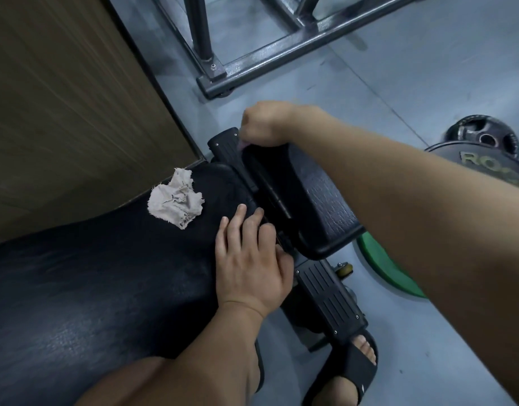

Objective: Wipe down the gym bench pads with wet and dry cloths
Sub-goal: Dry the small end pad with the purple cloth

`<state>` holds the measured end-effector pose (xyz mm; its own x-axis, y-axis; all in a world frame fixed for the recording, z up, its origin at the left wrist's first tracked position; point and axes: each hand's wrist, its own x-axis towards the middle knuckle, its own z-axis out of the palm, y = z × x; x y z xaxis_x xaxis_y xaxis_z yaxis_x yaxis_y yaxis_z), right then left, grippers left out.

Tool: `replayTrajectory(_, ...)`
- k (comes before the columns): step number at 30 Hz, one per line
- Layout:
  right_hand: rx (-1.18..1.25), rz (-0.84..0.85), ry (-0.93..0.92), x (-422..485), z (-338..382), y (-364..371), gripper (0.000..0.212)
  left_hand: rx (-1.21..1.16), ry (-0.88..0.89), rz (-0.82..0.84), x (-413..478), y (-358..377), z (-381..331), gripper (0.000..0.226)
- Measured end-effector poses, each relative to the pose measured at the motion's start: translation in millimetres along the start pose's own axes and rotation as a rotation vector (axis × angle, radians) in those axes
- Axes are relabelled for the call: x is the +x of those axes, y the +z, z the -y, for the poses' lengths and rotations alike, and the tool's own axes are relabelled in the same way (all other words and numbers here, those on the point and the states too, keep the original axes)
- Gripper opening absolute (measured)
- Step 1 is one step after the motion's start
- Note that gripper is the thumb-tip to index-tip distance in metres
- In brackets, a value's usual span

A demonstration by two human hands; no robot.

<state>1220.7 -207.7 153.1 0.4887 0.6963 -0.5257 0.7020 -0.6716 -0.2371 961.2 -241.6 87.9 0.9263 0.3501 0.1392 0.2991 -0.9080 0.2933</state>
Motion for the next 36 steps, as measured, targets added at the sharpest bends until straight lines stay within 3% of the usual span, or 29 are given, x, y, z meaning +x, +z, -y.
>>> replayTrajectory(11, -0.071, -0.101, 0.170, 3.8, -72.1, -1.1, 0.054, 0.012, 0.003, -0.006, 0.0, 2.7, 1.0, 0.026)
replayTrajectory(18, -0.044, -0.145, 0.298, -45.1, -124.0, 16.8, 0.031, 0.018, 0.003, -0.023, 0.0, 2.7, 0.0, 0.026)
replayTrajectory(20, 0.103, -0.173, 0.404, -50.9, -118.3, 22.2, 0.045, 0.021, 0.003, -0.031, -0.1, 3.2, 0.1, 0.026)
replayTrajectory(22, 0.174, -0.259, 0.355, -45.9, -100.5, 17.8, 0.050, 0.021, 0.001, -0.031, -0.5, 3.2, 0.0, 0.025)
replayTrajectory(24, 0.226, -0.336, 0.345, -35.2, -74.6, 15.2, 0.040, 0.026, -0.004, -0.028, -0.8, 3.0, 0.2, 0.024)
replayTrajectory(30, -0.008, -0.462, 0.142, -27.5, 20.4, 58.2, 0.042, 0.030, 0.016, -0.034, -1.1, 4.7, 3.0, 0.027)
replayTrajectory(33, -0.002, -0.501, 0.086, -31.2, 5.2, 60.0, 0.043, 0.041, 0.013, -0.036, -2.1, 5.3, 2.1, 0.025)
replayTrajectory(36, 0.048, -0.424, 0.193, -32.9, -32.3, 42.5, 0.043, 0.051, 0.011, -0.045, -2.1, 6.0, 1.3, 0.027)
